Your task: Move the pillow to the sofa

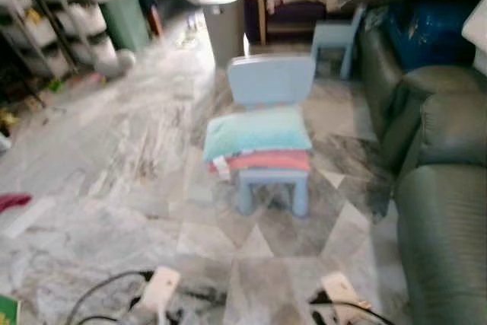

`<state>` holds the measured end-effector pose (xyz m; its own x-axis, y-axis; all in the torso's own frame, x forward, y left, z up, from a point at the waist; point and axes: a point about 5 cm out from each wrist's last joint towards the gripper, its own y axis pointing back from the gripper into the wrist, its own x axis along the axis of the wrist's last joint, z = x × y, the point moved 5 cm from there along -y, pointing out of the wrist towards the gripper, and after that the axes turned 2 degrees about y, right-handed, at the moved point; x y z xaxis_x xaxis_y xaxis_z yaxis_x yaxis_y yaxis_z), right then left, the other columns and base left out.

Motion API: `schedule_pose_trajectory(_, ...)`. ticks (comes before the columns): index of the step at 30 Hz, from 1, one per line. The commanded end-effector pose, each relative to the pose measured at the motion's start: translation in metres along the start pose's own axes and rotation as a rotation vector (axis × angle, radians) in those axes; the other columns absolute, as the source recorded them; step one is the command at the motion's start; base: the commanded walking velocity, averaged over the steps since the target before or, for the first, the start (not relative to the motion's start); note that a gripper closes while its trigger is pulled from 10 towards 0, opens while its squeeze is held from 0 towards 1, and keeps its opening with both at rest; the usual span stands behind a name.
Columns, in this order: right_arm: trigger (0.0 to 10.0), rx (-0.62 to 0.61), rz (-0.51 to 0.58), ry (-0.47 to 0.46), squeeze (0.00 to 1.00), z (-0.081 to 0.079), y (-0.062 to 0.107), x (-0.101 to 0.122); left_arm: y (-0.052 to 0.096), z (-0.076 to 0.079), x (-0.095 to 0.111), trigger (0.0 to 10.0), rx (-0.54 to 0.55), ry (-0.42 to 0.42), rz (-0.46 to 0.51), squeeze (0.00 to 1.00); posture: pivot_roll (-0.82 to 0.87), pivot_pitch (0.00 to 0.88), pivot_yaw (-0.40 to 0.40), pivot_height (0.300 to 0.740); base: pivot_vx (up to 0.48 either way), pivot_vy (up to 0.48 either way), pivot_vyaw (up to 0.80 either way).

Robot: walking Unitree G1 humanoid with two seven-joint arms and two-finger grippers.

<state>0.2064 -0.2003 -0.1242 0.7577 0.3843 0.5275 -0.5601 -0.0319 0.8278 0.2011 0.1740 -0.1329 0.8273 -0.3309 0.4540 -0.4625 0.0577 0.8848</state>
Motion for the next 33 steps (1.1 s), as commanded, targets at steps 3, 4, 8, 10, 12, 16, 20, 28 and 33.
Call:
schedule_pose_trajectory(3, 10.0, 0.032, 0.021, -0.007, 0.0, -0.0151, -0.0028, 0.009, 0.0019, -0.0151, 0.0006, 10.0, 0.034, 0.0, 0.005, 0.0, -0.14, 0.0, 0.063, 0.74, 0.0, 0.48, 0.0)
schedule_pose_trajectory(4, 10.0, 0.031, 0.02, -0.007, 0.0, -0.0151, -0.0028, 0.0087, 0.0019, -0.0151, 0.0012, 10.0, 0.035, -0.009, 0.007, 0.0, -0.14, 0.0, 0.063, 0.74, 0.0, 0.0, 0.0)
schedule_pose_trajectory(8, 10.0, 0.031, 0.018, -0.01, 0.0, -0.0151, -0.0026, 0.0078, 0.0017, -0.0136, 0.0023, 10.0, 0.027, -0.014, 0.013, 0.0, -0.14, 0.0, 0.06, 0.74, 0.0, 0.0, 0.0)
schedule_pose_trajectory(10, 10.0, 0.031, 0.016, -0.011, 0.0, -0.0153, -0.0025, 0.007, 0.0016, -0.0131, 0.0017, 10.0, 0.025, -0.015, 0.01, 0.0, -0.14, 0.0, 0.06, 0.74, 0.0, 0.0, 0.0)
schedule_pose_trajectory(12, 10.0, 0.031, 0.016, -0.012, 0.0, -0.0155, -0.0025, 0.0069, 0.0016, -0.0127, 0.0012, 10.0, 0.022, -0.012, 0.007, 0.0, -0.14, 0.0, 0.06, 0.74, 0.0, 0.0, 0.0)
schedule_pose_trajectory(16, 10.0, 0.031, 0.016, -0.014, 0.0, -0.0158, -0.0025, 0.0068, 0.0016, -0.0106, 0.0001, 10.0, 0.002, 0.006, 0.004, 0.0, -0.14, 0.0, 0.06, 0.74, 0.0, 0.0, 0.0)
schedule_pose_trajectory(20, 10.0, 0.032, 0.016, -0.016, 0.0, -0.0163, -0.0025, 0.0066, 0.0017, -0.0094, -0.001, 10.0, -0.01, 0.033, 0.003, 0.0, -0.14, 0.0, 0.061, 0.74, 0.0, 0.0, 0.0)
schedule_pose_trajectory(28, 10.0, 0.034, 0.017, -0.017, 0.0, -0.0174, -0.0026, 0.0068, 0.0018, -0.009, -0.0006, 10.0, -0.021, 0.036, 0.003, 0.0, -0.14, 0.0, 0.062, 0.74, 0.07, 0.0, 0.0)
schedule_pose_trajectory(33, 10.0, 0.034, 0.016, -0.017, 0.0, -0.0177, -0.0024, 0.0059, 0.0019, -0.0093, -0.0005, 10.0, -0.026, 0.028, 0.002, 0.0, -0.14, 0.0, 0.063, 0.74, 0.316, 0.0, 0.0)
